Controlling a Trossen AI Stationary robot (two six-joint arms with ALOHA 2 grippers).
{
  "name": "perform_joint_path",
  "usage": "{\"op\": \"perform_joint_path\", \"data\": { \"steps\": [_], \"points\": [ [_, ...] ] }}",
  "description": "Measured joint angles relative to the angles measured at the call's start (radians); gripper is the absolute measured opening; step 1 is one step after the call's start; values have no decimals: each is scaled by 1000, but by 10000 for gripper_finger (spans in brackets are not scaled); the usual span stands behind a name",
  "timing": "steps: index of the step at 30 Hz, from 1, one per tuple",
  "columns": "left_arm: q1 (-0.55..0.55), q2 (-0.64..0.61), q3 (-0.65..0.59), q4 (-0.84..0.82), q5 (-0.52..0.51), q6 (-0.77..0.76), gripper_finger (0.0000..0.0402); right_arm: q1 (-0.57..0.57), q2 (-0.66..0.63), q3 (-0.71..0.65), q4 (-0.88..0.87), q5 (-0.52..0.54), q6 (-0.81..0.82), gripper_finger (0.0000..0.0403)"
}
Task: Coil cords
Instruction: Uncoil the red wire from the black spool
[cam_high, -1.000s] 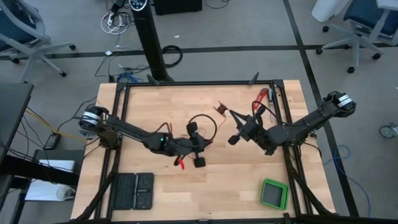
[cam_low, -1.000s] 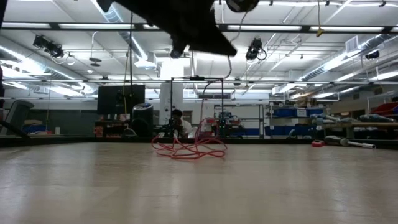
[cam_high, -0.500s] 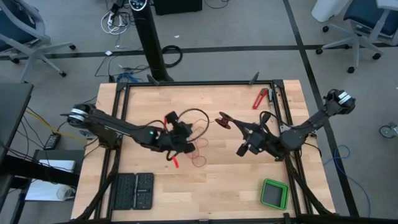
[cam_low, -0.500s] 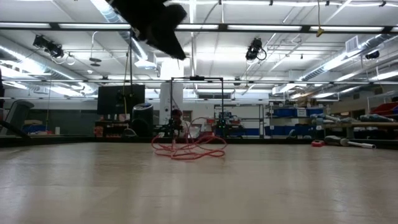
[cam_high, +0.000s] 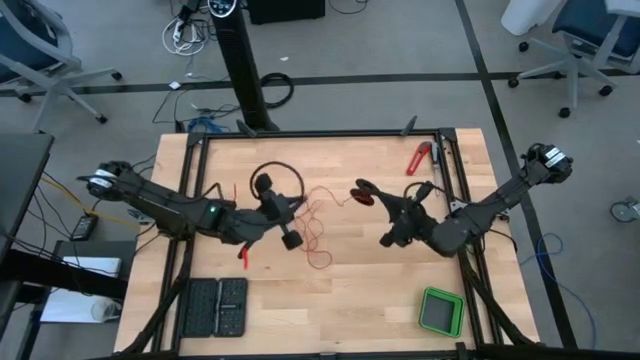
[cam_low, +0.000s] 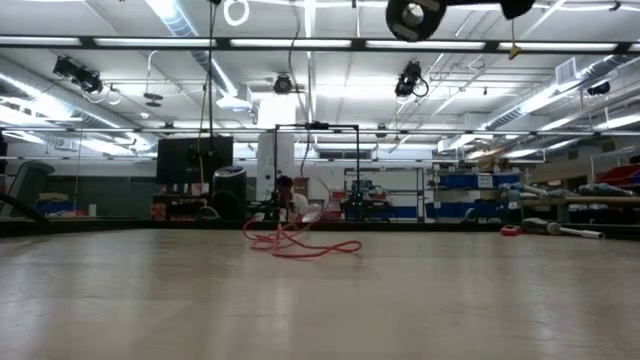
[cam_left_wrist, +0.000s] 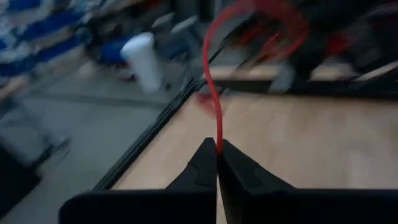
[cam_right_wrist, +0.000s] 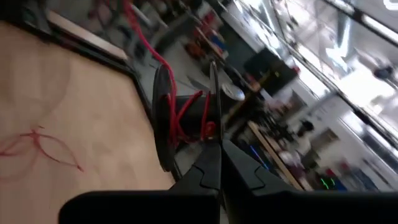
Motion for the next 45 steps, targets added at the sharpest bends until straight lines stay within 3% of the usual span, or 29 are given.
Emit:
{"op": "perform_joint_path", "data": {
  "steps": [7, 18, 22, 27, 35, 40, 45],
  "points": [
    [-8, 41, 0, 118, 255, 96, 5, -96, 0, 0, 25, 214, 74, 0],
    [30, 259, 0, 191, 454, 151, 5, -205, 0, 0, 130, 220, 71, 0],
    [46, 320, 0, 216, 453, 158, 5, -219, 0, 0, 182, 174, 75, 0],
    [87, 346, 0, 102, 421, 86, 5, -183, 0, 0, 323, -23, 56, 0],
    [137, 304, -1, -203, 198, -90, 5, -15, -5, 0, 333, -306, -59, 0],
    [138, 206, 0, -265, 92, -115, 5, 74, -7, 0, 219, -394, -131, 0],
    [116, 74, 0, -254, 59, -105, 5, 104, -7, 0, 50, -429, -61, 0]
  ]
}}
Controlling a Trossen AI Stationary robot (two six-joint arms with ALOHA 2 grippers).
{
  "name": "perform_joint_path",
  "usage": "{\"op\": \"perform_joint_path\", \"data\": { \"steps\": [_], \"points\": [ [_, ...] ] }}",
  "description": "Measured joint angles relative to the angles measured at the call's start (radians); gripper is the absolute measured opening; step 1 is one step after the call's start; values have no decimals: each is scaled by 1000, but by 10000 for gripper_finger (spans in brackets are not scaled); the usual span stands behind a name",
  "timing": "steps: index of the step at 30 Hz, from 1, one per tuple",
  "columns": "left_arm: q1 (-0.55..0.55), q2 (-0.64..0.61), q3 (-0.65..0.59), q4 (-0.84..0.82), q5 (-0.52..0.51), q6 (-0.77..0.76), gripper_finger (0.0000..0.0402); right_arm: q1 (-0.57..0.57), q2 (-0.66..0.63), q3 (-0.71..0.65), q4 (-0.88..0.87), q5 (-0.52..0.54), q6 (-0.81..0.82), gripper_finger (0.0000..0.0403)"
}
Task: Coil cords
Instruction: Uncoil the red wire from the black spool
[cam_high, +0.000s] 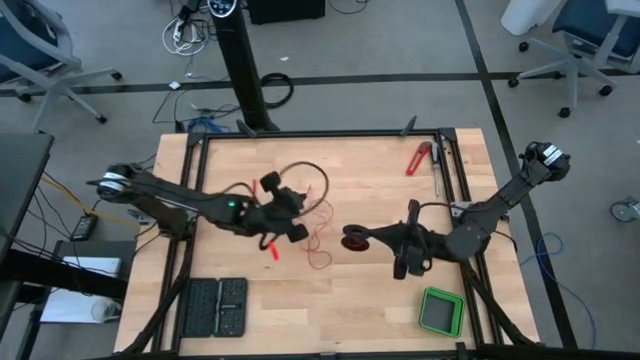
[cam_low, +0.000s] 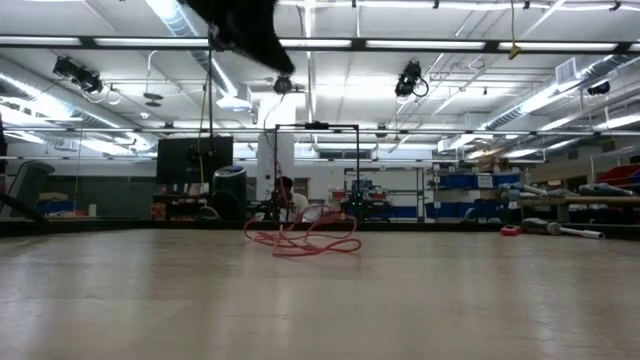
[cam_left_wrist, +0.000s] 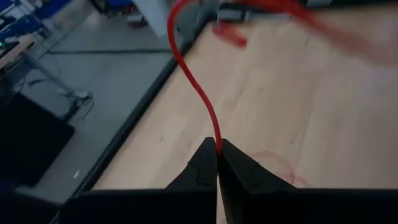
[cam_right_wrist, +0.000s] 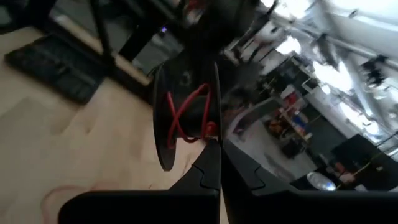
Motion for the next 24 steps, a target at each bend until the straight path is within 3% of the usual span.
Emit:
{"op": "perform_joint_path", "data": {
  "steps": [7, 12, 16, 24],
  "points": [
    [-75, -83, 0, 170, 7, 120, 5, -73, 0, 0, -202, 9, 186, 0],
    [-113, -63, 2, 333, 103, 232, 5, -171, 5, 0, -251, 139, 311, 0],
    [-118, -23, 1, 400, 211, 253, 5, -243, 8, 0, -225, 259, 361, 0],
    [-111, 99, 0, 412, 231, 255, 5, -310, 8, 0, -5, 399, 336, 0]
  ]
}}
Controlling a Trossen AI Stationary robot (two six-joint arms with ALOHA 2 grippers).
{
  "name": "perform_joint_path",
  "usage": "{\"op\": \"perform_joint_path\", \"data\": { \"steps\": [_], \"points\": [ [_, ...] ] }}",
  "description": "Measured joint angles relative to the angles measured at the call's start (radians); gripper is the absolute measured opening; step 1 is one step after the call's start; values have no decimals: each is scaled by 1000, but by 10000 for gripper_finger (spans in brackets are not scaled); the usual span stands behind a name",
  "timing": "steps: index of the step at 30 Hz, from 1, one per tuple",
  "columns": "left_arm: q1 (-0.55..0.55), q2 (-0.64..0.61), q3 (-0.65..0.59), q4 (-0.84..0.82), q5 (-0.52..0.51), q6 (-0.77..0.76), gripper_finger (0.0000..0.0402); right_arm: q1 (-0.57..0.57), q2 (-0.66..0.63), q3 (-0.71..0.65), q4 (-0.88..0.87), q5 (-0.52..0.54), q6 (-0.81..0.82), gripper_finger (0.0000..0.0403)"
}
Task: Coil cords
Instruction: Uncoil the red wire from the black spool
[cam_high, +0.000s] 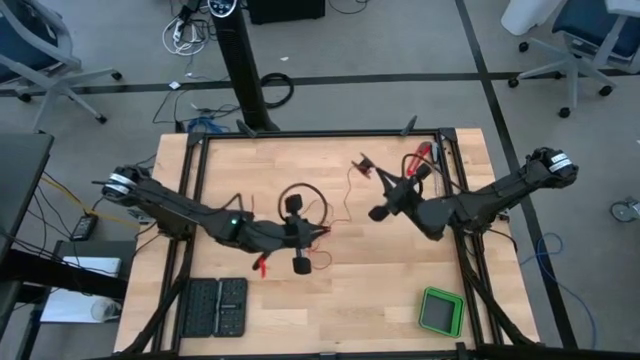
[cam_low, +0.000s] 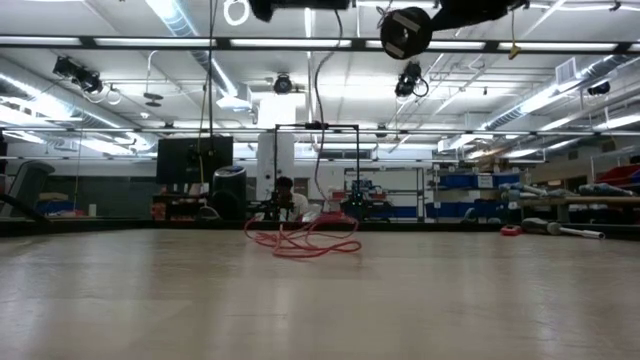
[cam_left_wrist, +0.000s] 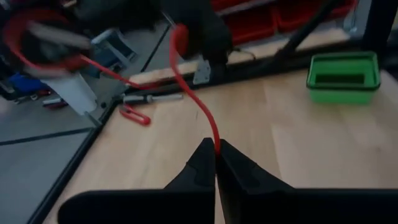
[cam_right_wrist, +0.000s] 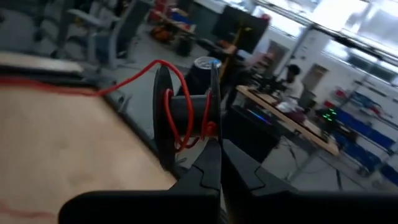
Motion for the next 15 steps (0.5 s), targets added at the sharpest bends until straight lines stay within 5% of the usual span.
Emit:
{"op": "perform_joint_path", "data": {
  "steps": [10, 15],
  "points": [
    [32, 154, 0, -21, 31, -31, 5, 17, -1, 0, 351, -2, -242, 0],
    [49, 200, 0, -22, 142, -36, 5, 43, -2, 0, 436, 33, -378, 0]
  ]
}}
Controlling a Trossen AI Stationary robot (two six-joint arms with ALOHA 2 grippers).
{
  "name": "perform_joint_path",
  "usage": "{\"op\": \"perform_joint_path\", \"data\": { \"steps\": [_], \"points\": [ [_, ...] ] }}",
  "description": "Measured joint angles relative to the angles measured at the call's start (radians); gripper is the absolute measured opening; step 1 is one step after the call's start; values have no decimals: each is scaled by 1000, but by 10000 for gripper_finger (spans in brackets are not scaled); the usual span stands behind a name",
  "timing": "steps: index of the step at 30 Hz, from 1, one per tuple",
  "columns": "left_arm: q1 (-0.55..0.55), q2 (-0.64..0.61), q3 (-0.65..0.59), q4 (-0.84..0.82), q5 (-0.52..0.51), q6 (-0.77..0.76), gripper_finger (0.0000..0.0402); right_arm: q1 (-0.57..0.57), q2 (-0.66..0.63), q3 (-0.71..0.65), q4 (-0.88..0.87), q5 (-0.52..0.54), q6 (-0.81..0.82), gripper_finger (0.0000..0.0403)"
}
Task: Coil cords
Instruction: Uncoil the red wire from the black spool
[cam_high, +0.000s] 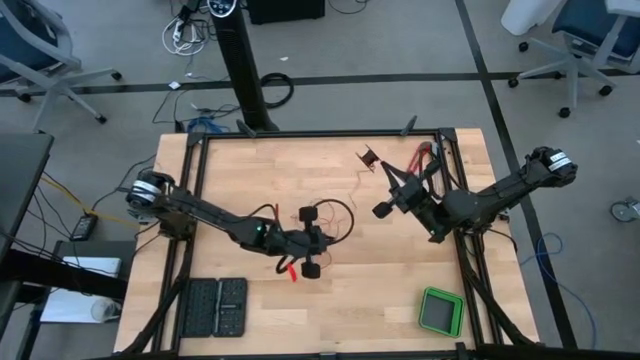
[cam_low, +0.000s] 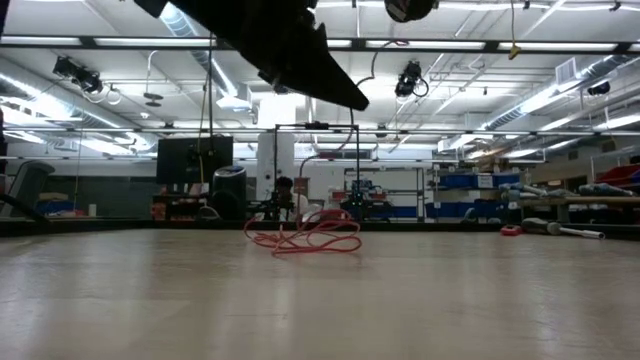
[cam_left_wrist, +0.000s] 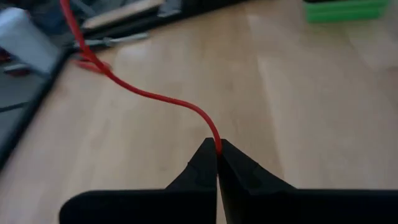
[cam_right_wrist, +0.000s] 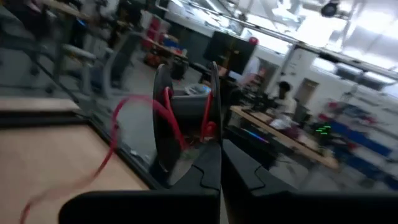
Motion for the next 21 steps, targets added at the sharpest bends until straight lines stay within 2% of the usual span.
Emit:
{"op": "perform_joint_path", "data": {
  "steps": [4, 8, 12, 15, 21],
  "points": [
    [6, 18, 0, -1, 94, 8, 5, 0, 0, 0, 1, 72, -63, 0],
    [24, 19, 0, -30, 61, 0, 5, 29, 0, 0, 4, 48, -60, 0],
    [50, 19, 0, -138, -58, -56, 5, 97, 0, 0, 5, -30, -80, 0],
    [68, 10, 0, -253, -171, -111, 5, 156, 0, 0, 5, -78, -154, 0],
    [85, -91, 0, -425, -372, -211, 5, 256, 0, 0, -16, -37, -303, 0]
  ]
}}
